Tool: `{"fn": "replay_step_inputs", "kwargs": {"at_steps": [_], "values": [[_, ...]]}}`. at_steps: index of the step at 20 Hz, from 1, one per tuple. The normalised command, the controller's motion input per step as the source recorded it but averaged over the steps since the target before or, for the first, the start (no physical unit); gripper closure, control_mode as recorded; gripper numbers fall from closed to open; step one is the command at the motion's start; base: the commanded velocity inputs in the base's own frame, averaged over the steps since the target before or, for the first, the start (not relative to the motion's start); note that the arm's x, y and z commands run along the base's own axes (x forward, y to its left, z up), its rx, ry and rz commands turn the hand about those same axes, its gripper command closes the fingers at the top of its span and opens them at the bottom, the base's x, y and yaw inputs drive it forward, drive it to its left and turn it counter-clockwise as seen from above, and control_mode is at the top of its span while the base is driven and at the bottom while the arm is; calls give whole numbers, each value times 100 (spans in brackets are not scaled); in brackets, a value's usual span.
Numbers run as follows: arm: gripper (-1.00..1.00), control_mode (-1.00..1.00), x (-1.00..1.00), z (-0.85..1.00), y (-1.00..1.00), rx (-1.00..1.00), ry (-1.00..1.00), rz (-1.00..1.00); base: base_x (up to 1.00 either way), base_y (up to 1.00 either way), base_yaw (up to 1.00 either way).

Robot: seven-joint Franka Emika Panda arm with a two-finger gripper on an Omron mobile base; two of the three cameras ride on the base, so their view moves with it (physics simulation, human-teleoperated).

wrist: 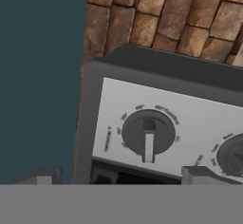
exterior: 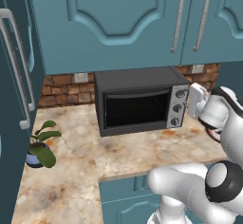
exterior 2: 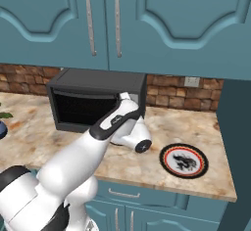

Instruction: Pull the toaster oven rack outwards. Pick up the baguette from the plate and place it on the toaster oven rack. Close the toaster oven door fully and set the temperature to the lowest setting.

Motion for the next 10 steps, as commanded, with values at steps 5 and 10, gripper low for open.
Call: {"fn": "replay_step_inputs", "kwargs": {"at_steps": [5,10], "values": [[-100,-100,14,-8,-8,0,0,-2,0,0,0],[-100,-100,16,-1,-9,0,0,-2,0,0,0]]}}
